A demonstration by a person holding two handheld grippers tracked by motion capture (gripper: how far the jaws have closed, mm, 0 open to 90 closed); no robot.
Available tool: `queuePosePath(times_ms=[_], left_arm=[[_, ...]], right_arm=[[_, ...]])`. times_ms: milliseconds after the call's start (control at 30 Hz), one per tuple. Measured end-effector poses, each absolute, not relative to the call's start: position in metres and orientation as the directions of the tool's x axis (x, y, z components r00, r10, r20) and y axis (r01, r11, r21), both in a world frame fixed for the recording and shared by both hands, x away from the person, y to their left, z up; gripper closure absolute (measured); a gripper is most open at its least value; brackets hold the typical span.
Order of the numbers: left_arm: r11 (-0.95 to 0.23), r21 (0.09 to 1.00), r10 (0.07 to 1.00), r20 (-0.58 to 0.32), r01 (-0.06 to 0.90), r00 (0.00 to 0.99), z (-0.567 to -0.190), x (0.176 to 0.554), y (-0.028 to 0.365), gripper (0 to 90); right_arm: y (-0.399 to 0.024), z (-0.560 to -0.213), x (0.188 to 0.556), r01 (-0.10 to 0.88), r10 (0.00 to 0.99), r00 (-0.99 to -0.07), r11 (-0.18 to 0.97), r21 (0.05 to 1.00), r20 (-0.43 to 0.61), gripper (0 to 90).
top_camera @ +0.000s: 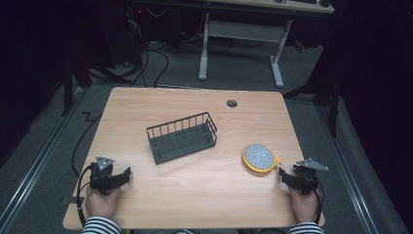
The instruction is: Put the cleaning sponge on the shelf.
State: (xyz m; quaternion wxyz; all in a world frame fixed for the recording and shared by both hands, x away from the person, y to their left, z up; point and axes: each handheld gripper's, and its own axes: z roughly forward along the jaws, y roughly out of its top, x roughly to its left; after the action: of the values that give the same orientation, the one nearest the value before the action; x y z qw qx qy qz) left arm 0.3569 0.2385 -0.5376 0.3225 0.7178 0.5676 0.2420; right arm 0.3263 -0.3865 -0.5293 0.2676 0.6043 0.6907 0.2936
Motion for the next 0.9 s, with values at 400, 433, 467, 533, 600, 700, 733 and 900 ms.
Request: queuePosePath(times_ms=[400,433,467,533,600,700,733,900], left_arm=[[-0.167,0.732,0.964,-0.02,0.66,0.266,-0.538,0.36,0.238,19.2],[-0.167,0.732,0.964,-0.02,0.66,0.265,-0.538,0.36,0.238,19.2],[-0.168,0.732,0.964,-0.019,0.66,0.267,-0.538,0.36,0.238,19.1],[-0.181,0.727,0.96,-0.017,0.663,0.28,-0.537,0.361,0.239,18.1],[-0.184,0.725,0.958,-0.017,0.663,0.285,-0.537,0.361,0.239,17.2],[-0.185,0.721,0.957,-0.022,0.668,0.289,-0.536,0.36,0.239,17.4],[-0.179,0.716,0.956,-0.034,0.675,0.29,-0.535,0.361,0.239,17.9],[-0.114,0.714,0.944,-0.138,0.691,0.299,-0.523,0.362,0.237,22.4]], right_arm=[[-0.387,-0.529,0.326,0.678,0.991,-0.13,0.098,0.728,-0.012,36.0],[-0.387,-0.529,0.326,0.678,0.991,-0.13,0.098,0.728,-0.012,36.0],[-0.387,-0.529,0.326,0.678,0.991,-0.13,0.098,0.728,-0.012,36.0],[-0.387,-0.529,0.326,0.678,0.991,-0.13,0.098,0.728,-0.012,36.0],[-0.387,-0.529,0.326,0.678,0.991,-0.13,0.098,0.728,-0.012,36.0],[-0.386,-0.529,0.326,0.679,0.991,-0.134,0.102,0.727,-0.014,36.0],[-0.386,-0.529,0.326,0.679,0.991,-0.135,0.103,0.727,-0.015,35.9],[-0.386,-0.529,0.326,0.678,0.99,-0.139,0.105,0.728,-0.014,35.6]])
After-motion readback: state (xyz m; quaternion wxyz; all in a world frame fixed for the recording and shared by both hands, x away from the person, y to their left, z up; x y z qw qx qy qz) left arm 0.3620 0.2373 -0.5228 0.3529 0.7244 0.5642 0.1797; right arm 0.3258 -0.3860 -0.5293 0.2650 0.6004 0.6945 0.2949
